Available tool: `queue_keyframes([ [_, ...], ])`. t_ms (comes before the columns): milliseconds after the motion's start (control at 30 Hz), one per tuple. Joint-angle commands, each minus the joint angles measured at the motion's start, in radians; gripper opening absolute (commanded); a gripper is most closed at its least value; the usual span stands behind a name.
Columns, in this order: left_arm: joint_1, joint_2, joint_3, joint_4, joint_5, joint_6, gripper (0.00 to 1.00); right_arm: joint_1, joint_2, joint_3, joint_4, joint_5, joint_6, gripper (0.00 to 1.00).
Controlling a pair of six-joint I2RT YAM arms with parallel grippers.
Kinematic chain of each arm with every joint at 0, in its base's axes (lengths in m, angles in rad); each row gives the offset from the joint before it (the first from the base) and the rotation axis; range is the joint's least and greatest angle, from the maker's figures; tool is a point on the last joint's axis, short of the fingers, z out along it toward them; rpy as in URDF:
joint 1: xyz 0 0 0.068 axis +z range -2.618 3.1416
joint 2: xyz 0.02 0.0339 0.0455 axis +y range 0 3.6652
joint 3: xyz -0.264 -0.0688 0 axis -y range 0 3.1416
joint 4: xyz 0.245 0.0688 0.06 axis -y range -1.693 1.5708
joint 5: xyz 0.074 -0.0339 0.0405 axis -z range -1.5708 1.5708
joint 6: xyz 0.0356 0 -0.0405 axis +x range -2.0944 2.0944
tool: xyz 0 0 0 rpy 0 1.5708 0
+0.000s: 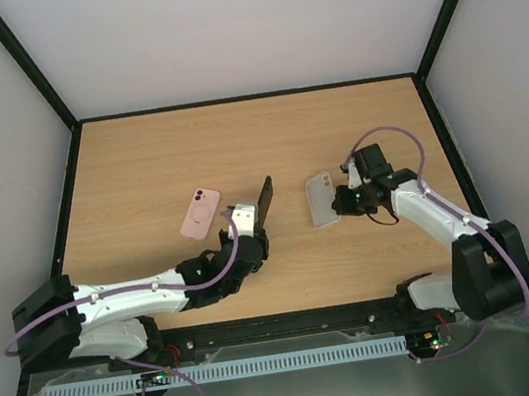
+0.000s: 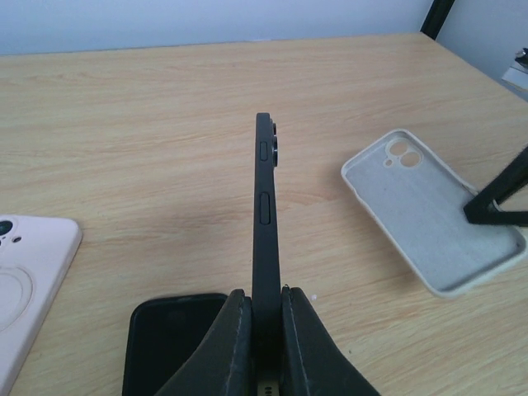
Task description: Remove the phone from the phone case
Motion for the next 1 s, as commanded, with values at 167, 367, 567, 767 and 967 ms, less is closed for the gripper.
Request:
queue_keyframes([
  [167, -0.023, -0.050, -0.024, 0.005, -0.045, -0.038, 0.03, -0.056, 0.197, 0.060, 0.211, 0.108, -0.104, 0.02],
  [367, -0.043, -0.046, -0.022, -0.003, -0.042, -0.042, 0.03, -0.180, 0.362, 0.225, 0.202, 0.124, -0.196, 0.02],
  [567, -0.055, -0.041, -0.023, -0.008, -0.047, -0.049, 0.02, -0.267, 0.551, 0.406, 0.100, 0.153, -0.268, 0.02],
  [767, -0.058, -0.023, -0.017, -0.010, -0.059, -0.047, 0.02, -0.316, 0.605, 0.448, 0.124, 0.198, -0.272, 0.33],
  [967, -0.057, 0.011, -0.001, -0.020, -0.053, -0.034, 0.02, -0.320, 0.436, 0.459, 0.124, 0.196, -0.212, 0.65],
])
